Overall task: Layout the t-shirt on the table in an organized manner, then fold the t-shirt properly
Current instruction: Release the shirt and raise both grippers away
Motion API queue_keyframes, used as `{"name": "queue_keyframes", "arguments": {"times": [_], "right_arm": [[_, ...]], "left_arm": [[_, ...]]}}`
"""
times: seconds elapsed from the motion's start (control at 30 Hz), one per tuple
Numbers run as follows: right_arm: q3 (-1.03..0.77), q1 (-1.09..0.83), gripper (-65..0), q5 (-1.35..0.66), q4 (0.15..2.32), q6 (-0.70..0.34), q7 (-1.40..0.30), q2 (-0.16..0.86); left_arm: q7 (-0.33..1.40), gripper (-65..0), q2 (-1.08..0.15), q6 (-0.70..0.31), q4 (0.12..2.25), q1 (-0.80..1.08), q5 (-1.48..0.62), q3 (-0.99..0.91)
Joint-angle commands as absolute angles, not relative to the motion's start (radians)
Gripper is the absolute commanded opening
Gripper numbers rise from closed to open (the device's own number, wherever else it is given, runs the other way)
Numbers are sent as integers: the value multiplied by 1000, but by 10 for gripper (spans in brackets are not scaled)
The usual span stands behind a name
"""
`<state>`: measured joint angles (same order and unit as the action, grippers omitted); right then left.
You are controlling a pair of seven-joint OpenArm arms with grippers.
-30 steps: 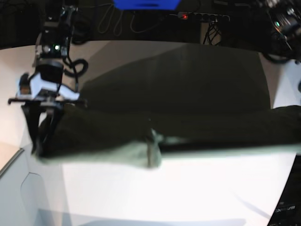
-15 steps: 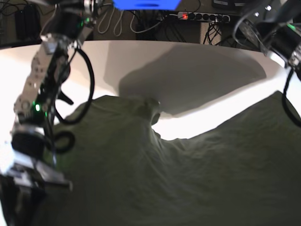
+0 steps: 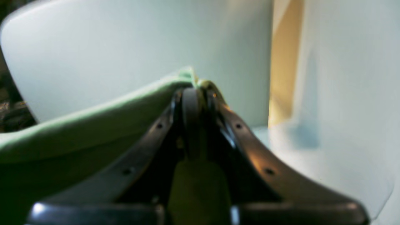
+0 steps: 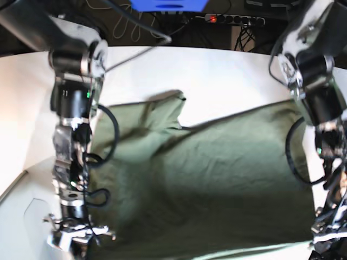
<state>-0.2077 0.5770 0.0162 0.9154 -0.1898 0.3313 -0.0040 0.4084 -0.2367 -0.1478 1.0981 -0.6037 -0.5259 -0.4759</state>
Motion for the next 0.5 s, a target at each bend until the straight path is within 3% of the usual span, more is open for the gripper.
{"name": "queue_keyframes", "arguments": {"times": [0.0, 0.1, 0.17, 0.33, 0.47], "right_arm": [[-208, 636, -650, 4, 872, -179, 360, 24], [-206, 707, -650, 5, 728, -179, 351, 39], [-206, 736, -625, 5, 647, -179, 349, 68], [-208, 822, -373, 5, 441, -179, 357, 107], [-214, 820, -248, 5, 438, -179, 355, 114]], "left_arm": [[380, -644, -257, -147, 1050, -674, -512, -456], [380, -625, -257, -147, 915, -750, -475, -424], [380, -555, -259, -147, 852, -782, -460, -423], [380, -252, -257, -147, 750, -837, -450, -418], [380, -102, -257, -147, 751, -832, -453, -421]]}}
